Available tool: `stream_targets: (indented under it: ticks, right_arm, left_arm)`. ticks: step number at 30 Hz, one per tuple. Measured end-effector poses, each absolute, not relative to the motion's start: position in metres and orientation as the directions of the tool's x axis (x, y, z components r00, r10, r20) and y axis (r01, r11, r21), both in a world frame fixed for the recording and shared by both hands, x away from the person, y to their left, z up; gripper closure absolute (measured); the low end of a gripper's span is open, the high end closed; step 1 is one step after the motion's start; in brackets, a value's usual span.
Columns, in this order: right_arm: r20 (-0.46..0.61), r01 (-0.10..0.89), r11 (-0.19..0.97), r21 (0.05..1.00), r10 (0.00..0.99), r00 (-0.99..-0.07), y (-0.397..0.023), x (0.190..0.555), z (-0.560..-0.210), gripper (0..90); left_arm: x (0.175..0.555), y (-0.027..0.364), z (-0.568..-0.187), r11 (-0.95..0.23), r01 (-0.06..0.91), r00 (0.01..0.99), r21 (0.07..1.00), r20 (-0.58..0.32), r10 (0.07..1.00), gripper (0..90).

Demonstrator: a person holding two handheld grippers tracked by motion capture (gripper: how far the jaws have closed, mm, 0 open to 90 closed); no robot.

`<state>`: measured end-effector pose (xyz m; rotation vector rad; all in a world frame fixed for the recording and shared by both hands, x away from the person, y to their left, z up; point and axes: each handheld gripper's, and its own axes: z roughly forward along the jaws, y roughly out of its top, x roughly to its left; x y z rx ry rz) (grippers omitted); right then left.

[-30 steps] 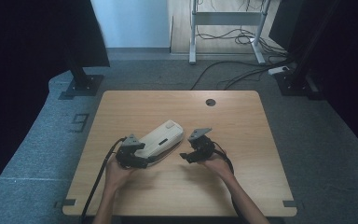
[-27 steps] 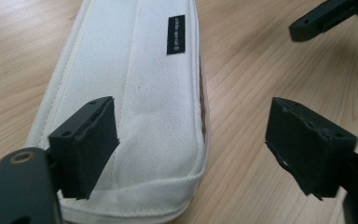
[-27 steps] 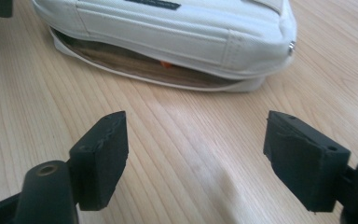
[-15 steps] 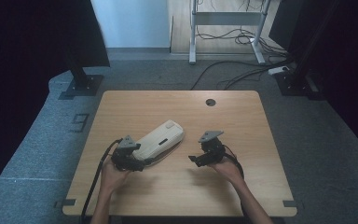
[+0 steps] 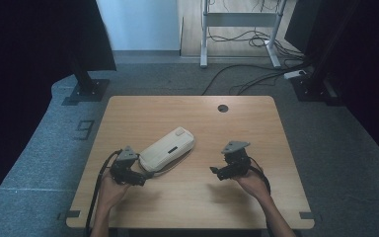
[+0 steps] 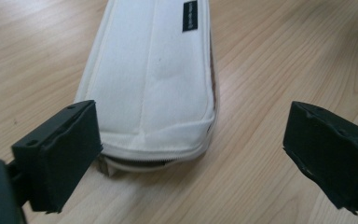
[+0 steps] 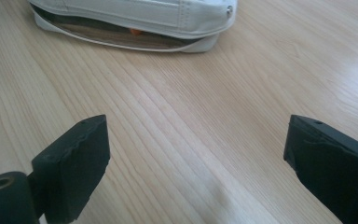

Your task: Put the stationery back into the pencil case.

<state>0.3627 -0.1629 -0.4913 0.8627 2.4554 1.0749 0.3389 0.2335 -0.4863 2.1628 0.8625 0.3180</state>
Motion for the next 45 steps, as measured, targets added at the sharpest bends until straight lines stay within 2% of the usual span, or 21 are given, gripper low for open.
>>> stream_targets:
  ticks: [18, 34, 39, 45]
  right_arm:
    - [-0.053, 0.435, 0.484, 0.760, 0.712, -0.700, -0.207, 0.343, -0.501, 0.1]
    - [-0.037, 0.491, 0.452, 0.745, 0.762, -0.646, -0.223, 0.333, -0.535, 0.0]
    - [-0.036, 0.506, 0.463, 0.728, 0.763, -0.645, -0.225, 0.331, -0.545, 0.0]
    - [-0.019, 0.526, 0.458, 0.716, 0.766, -0.642, -0.226, 0.331, -0.554, 0.0]
  left_arm:
    - [0.325, 0.264, -0.506, -0.430, 0.517, 0.697, 0.740, -0.072, 0.714, 0.0]
    - [0.328, 0.269, -0.532, -0.442, 0.553, 0.684, 0.706, -0.082, 0.725, 0.0]
    - [0.329, 0.264, -0.545, -0.483, 0.571, 0.685, 0.664, -0.061, 0.726, 0.0]
    - [0.329, 0.264, -0.548, -0.483, 0.566, 0.677, 0.668, -0.043, 0.734, 0.0]
